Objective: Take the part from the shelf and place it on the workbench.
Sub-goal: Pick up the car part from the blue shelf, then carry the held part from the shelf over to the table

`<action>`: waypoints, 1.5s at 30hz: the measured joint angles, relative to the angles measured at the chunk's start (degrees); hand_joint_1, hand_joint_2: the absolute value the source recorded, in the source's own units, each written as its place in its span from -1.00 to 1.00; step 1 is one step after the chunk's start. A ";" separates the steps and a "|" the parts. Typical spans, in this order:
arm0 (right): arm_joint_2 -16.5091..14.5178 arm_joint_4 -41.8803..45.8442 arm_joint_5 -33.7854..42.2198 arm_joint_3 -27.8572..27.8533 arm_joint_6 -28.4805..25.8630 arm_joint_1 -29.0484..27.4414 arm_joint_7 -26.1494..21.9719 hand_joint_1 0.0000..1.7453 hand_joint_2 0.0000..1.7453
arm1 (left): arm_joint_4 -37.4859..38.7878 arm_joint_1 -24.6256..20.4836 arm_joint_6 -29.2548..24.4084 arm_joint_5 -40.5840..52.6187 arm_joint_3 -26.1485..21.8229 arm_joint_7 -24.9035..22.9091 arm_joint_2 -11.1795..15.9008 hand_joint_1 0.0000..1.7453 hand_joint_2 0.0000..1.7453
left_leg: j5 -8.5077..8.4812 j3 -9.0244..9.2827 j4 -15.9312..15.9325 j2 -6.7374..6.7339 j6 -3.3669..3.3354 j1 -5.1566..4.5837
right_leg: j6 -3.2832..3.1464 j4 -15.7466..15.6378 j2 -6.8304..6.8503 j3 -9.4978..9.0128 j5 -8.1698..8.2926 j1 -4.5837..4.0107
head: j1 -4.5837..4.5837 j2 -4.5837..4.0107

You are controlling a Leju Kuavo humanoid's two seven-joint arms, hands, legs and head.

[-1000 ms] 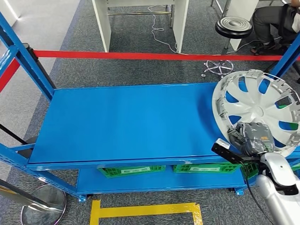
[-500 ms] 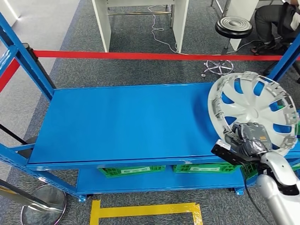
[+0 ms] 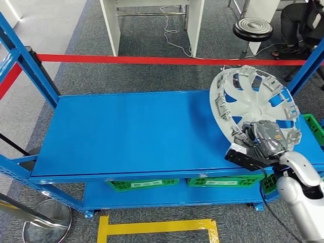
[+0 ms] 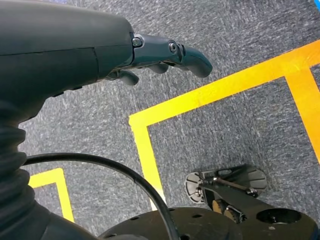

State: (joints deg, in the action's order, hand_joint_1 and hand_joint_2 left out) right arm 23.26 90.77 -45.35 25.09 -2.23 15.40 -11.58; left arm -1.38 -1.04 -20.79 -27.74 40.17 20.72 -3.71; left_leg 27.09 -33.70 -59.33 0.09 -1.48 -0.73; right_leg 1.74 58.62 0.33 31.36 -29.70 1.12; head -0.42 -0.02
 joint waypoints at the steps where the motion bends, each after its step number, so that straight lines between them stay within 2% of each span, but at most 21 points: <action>1: 0.28 0.00 0.21 0.21 0.17 0.19 0.00 1.00 1.00 | 0.01 0.01 0.08 -0.31 0.11 0.09 0.01 -1.00 1.00 | 0.00 -0.01 0.00 0.00 0.00 0.00 | 0.00 0.00 0.00 0.00 0.00 0.00 | 0.01 0.00; 15: 3.80 0.14 0.98 2.85 1.25 1.27 0.61 1.00 1.00 | 0.03 0.03 1.10 -5.30 2.66 1.20 0.06 -1.00 1.00 | 0.00 -0.02 0.00 0.00 0.00 0.00 | 0.00 0.00 0.00 0.02 0.00 -0.01 | 0.00 0.00; 27: 4.38 0.14 0.90 3.55 1.27 1.59 0.74 1.00 1.00 | 0.03 0.03 1.00 -5.46 3.16 1.36 0.07 -1.00 1.00 | 0.00 -0.03 0.00 0.00 0.00 0.00 | 0.00 0.00 0.00 0.02 0.00 0.00 | 0.00 0.00; 33: 4.52 0.15 -0.05 3.91 1.21 1.56 2.28 1.00 1.00 | 0.08 0.09 -1.29 -9.31 4.31 0.90 0.25 -1.00 1.00 | 0.00 -0.04 0.00 0.00 0.00 0.00 | 0.00 0.00 0.00 0.06 0.00 0.00 | 0.00 0.00; 34: 4.55 0.16 -0.39 3.92 1.17 1.54 2.44 1.00 1.00 | 0.10 0.09 -1.21 -9.90 4.30 1.01 0.34 -1.00 1.00 | 0.04 -0.04 -0.05 0.00 -0.14 -0.11 | 0.14 -0.14 0.04 0.01 0.15 0.08 | 0.00 0.00; 36: 4.75 0.32 -1.24 3.94 1.10 1.50 2.72 1.00 1.00 | 0.18 0.12 -0.86 -10.97 4.28 1.13 0.56 -1.00 1.00 | -0.59 0.37 0.90 -0.01 -0.90 -0.13 | 0.58 -0.78 0.05 -0.22 0.51 0.25 | -0.03 0.00; 37: 4.91 0.41 -1.57 3.96 1.06 1.51 2.80 1.00 1.00 | 0.22 0.11 -0.69 -11.38 4.28 1.22 0.61 -1.00 1.00 | -1.21 0.78 1.91 -0.08 -1.40 -0.08 | 0.77 -0.83 0.03 -0.10 0.28 0.29 | 0.01 0.00; 38: 5.11 0.51 -1.82 3.99 1.01 1.58 2.87 1.00 1.00 | 0.25 0.10 -0.62 -11.69 4.28 1.33 0.60 -1.00 1.00 | -1.92 1.13 2.99 -0.16 -1.82 0.11 | 0.81 0.11 -0.08 0.44 -0.69 0.25 | 0.04 0.00; 39: 5.30 0.55 -1.97 4.02 0.96 1.66 2.93 1.00 1.00 | 0.25 0.06 -0.59 -11.97 4.30 1.41 0.57 -1.00 1.00 | -2.43 1.38 3.85 -0.25 -2.02 0.30 | 0.82 2.30 -0.16 1.46 -2.26 0.23 | 0.13 0.00; 41: 5.53 0.56 -2.24 4.08 0.86 1.74 3.09 1.00 1.00 | 0.25 0.03 -0.61 -12.55 4.37 1.48 0.57 -1.00 1.00 | -2.70 1.26 4.08 -0.32 -2.16 0.33 | 1.11 9.11 -0.29 4.41 -5.73 0.40 | 0.20 0.00; 42: 5.56 0.55 -2.35 4.09 0.84 1.67 3.15 1.00 1.00 | 0.25 0.04 -0.61 -12.83 4.43 1.49 0.59 -1.00 1.00 | -2.69 1.19 4.01 -0.32 -2.08 0.38 | 1.40 11.96 -0.27 5.59 -6.58 0.62 | 0.21 0.00; 43: 5.57 0.55 -2.46 4.11 0.82 1.59 3.21 1.00 1.00 | 0.25 0.05 -0.62 -13.08 4.55 1.50 0.58 -1.00 1.00 | -2.66 1.14 3.88 -0.32 -1.91 0.51 | 1.75 13.20 -0.25 6.05 -6.38 0.91 | 0.20 0.00; 44: 5.57 0.55 -2.55 4.12 0.81 1.53 3.27 1.00 1.00 | 0.25 0.05 -0.65 -13.32 4.74 1.50 0.56 -1.00 1.00 | -2.55 1.08 3.61 -0.32 -1.60 0.74 | 2.19 12.30 -0.21 5.51 -5.08 1.27 | 0.19 0.00; 45: 5.57 0.55 -2.63 4.13 0.79 1.49 3.37 1.00 1.00 | 0.25 0.05 -0.71 -13.46 4.97 1.51 0.55 -1.00 1.00 | -2.33 0.97 3.14 -0.30 -1.11 1.07 | 2.78 9.38 -0.11 3.96 -3.03 1.75 | 0.21 0.00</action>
State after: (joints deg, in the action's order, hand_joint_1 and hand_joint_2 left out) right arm 28.83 91.32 -47.98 29.22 -1.44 16.89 -8.21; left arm -1.14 -0.99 -21.50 -41.20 45.13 22.22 -3.16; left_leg 24.76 -32.73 -56.19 -0.21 -2.58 0.34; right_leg 4.52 68.00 0.21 35.32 -32.74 2.87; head -0.21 -0.02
